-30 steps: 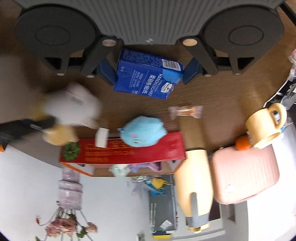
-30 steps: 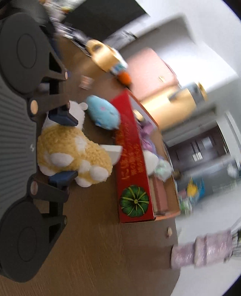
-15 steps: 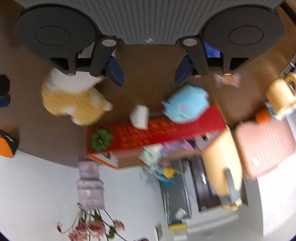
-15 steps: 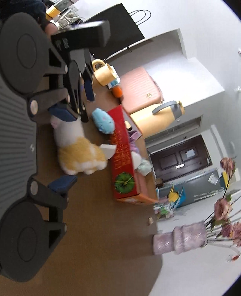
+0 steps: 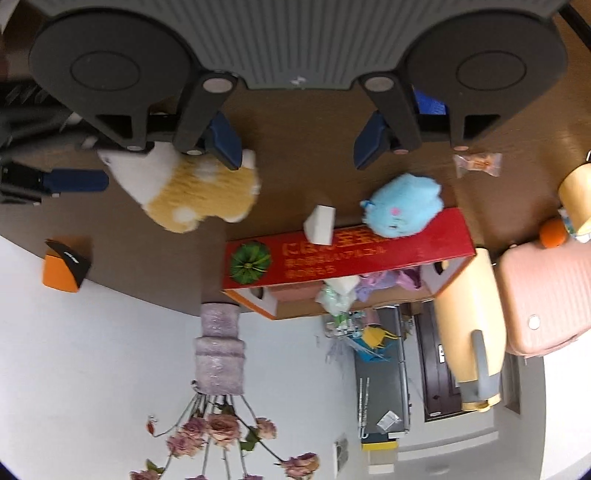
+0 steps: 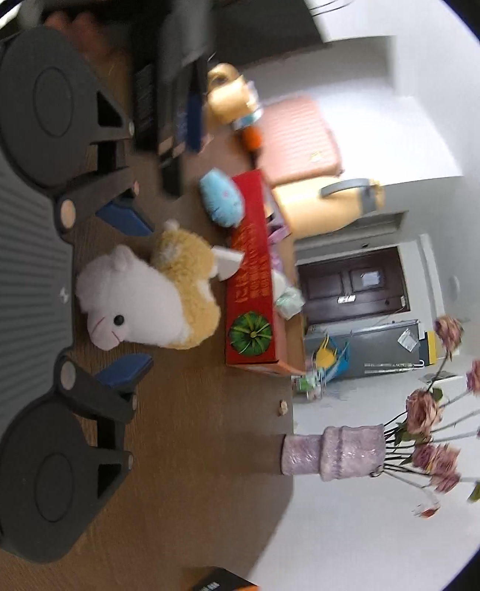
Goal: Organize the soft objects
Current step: 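Close both tools on the yellow-and-white plush sheep and lift it, then carry the plush sheep with both tools into the box and release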
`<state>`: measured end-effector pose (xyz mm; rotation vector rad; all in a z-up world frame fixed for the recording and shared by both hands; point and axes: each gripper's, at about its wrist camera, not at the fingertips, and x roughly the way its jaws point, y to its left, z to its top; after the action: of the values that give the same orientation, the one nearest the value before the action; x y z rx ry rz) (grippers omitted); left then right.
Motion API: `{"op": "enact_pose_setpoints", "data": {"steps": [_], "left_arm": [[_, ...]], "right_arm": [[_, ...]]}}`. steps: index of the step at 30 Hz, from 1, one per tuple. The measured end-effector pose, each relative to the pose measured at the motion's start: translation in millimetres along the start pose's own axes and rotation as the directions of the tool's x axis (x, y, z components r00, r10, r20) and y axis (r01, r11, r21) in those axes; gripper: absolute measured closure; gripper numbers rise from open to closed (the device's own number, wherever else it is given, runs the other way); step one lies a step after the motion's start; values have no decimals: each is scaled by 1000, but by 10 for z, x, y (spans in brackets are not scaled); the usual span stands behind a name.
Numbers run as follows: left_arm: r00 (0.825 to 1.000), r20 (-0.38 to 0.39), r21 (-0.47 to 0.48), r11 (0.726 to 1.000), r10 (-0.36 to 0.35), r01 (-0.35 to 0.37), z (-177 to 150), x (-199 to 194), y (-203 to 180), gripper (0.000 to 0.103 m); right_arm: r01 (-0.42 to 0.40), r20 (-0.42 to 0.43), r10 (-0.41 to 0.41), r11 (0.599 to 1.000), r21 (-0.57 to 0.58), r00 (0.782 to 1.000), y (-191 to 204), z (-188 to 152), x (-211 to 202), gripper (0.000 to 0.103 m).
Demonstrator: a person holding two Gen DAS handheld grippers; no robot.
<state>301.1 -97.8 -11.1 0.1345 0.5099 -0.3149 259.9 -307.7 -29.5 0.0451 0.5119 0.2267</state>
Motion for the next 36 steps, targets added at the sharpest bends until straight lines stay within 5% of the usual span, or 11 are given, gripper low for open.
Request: {"op": "enact_pose_setpoints", "data": {"steps": [4,8,11,15,20,27,32,36], "left_arm": [[999,-5,38,998,-41,41,36,93,-25,31],[987,-24,38,986,-160,161,26,288,-133,23],[978,-40,-8,978,-207,207,55,429,-137,31],[957,-45,-74,957,-286,282,85,521,-72,62],[952,-36,-92,949,-304,300,62,597,-42,68],[939,18,-122,931,-344,343,132,372,16,70],[936,54,-167,921,-349,353,650,273,196,70],[941,43,-131,932,-334,337,1348,672,399,70]], "right_arm": [[87,-35,-90,993,-77,995,138,-32,174,39],[61,-41,-63,998,-32,997,-20,-12,80,39],[25,-33,-26,999,-34,999,-71,-4,49,33],[-4,-40,3,1000,-19,999,-136,14,138,38],[-22,-45,21,999,-25,999,-162,-5,202,53],[-40,-8,40,999,-27,999,-81,59,-89,58],[-39,63,43,997,-66,997,5,496,-176,58],[-12,101,18,998,-64,995,-36,1110,193,58]]}}
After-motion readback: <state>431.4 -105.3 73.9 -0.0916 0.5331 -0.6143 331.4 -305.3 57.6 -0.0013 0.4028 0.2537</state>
